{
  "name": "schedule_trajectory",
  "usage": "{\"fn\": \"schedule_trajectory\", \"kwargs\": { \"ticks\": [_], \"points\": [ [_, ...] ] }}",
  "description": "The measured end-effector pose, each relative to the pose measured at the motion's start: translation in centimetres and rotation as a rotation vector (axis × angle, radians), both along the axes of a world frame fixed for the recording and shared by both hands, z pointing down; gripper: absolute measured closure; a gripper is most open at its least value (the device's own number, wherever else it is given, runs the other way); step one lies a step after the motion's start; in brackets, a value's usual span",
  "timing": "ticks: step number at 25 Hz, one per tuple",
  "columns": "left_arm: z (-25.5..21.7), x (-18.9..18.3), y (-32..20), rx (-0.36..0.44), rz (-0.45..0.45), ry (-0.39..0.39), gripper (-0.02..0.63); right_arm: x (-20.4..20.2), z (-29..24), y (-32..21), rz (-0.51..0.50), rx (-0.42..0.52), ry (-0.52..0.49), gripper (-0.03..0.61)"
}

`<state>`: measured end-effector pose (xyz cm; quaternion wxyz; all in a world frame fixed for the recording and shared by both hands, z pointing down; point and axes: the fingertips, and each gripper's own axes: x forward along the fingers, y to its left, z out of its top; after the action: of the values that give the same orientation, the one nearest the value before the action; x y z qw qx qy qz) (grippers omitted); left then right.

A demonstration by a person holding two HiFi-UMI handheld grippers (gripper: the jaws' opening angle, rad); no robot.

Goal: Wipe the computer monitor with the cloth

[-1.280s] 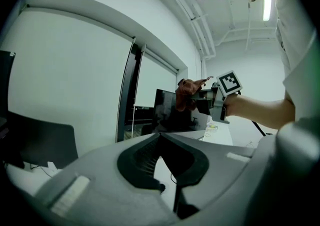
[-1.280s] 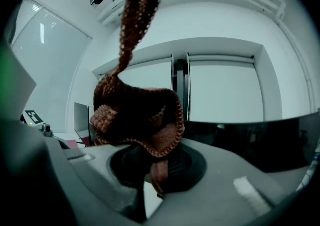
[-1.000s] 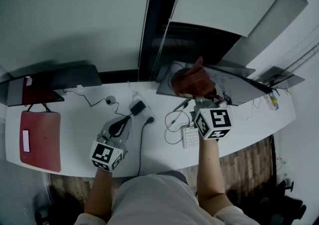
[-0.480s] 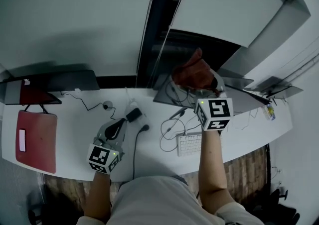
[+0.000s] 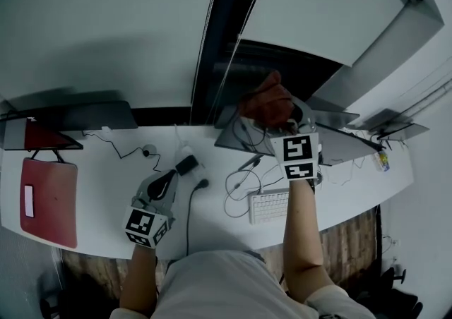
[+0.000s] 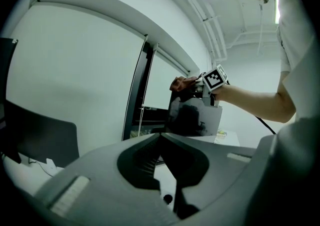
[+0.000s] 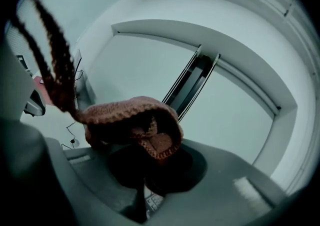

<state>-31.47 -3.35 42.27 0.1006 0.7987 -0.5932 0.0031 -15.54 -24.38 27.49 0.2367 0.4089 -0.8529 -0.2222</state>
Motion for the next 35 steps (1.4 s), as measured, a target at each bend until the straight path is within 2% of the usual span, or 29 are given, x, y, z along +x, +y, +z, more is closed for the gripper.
{"fn": "schedule_trajectory", "kwargs": {
  "ticks": [3,6,11,22,30,35],
  "points": [
    [0.2,0.0,-0.2,-0.004,0.001,-0.001,0.604,0.5,0.3,-0.3,-0.003,-0.005,0.036,0.538],
    [0.2,0.1,-0.4,-0.005,0.006,-0.002,0.604,0.9,0.6,-0.4,0.007,0.029,0.114,0.538],
    [0.4,0.9,-0.6,-0.007,0.018,-0.003,0.604,2.4,0.7,-0.3,0.040,0.056,0.172,0.538],
    [0.6,3.9,-0.6,-0.014,0.034,-0.016,0.604,7.9,0.6,-0.5,0.130,0.090,0.205,0.538],
    [0.8,7.6,-1.5,-0.018,0.034,-0.015,0.604,11.8,0.7,-0.9,0.141,0.120,0.235,0.538],
    [0.7,10.3,-1.8,-0.020,0.045,-0.030,0.605,14.7,0.6,-1.2,0.152,0.126,0.217,0.538]
  ]
}}
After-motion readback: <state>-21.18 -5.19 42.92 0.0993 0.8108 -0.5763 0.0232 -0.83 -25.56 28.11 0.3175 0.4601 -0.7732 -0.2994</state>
